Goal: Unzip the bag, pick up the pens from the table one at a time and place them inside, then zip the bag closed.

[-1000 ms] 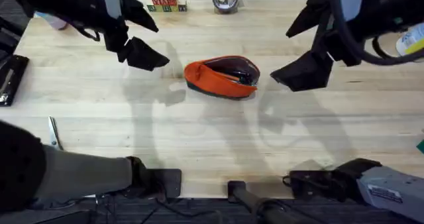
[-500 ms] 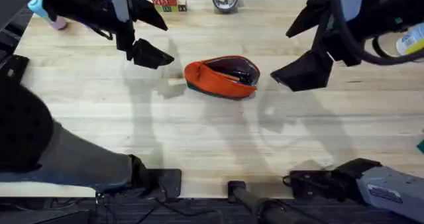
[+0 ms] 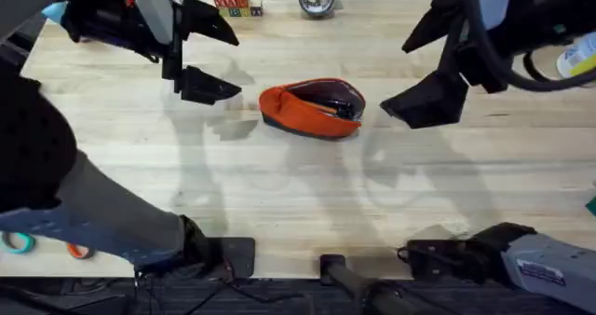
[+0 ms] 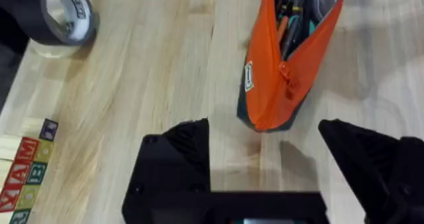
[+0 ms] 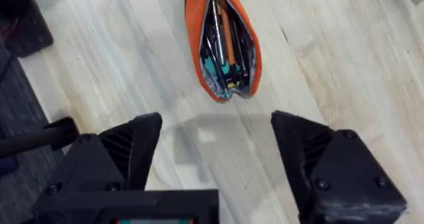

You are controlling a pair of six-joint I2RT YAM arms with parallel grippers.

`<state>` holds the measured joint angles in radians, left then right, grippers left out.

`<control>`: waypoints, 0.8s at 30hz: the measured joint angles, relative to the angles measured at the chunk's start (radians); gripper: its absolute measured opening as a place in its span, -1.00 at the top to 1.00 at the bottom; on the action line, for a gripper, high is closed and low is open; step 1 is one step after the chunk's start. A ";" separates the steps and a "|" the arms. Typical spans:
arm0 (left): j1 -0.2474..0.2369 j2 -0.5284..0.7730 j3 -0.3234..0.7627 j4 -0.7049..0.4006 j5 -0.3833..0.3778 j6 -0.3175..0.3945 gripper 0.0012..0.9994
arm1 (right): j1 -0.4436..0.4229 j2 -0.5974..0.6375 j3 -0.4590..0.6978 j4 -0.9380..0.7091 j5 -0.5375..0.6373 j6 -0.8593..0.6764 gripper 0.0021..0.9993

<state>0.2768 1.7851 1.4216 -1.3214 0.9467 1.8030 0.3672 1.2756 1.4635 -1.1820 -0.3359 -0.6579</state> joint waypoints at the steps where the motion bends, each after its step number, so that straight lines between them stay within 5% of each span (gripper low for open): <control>1: 0.002 0.008 0.000 0.001 0.008 0.012 -0.98 | 0.000 0.000 0.000 0.000 0.000 0.000 -1.00; 9: 0.003 0.074 0.000 0.010 0.089 0.081 -0.98 | 0.000 0.000 0.000 0.000 0.000 0.000 -0.99; 24: 0.003 0.231 0.000 0.042 0.192 0.105 -0.98 | 0.000 0.000 0.000 0.000 0.000 0.000 -1.00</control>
<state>0.2794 2.0158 1.4216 -1.2789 1.1391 1.9083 0.3672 1.2755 1.4635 -1.1820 -0.3359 -0.6579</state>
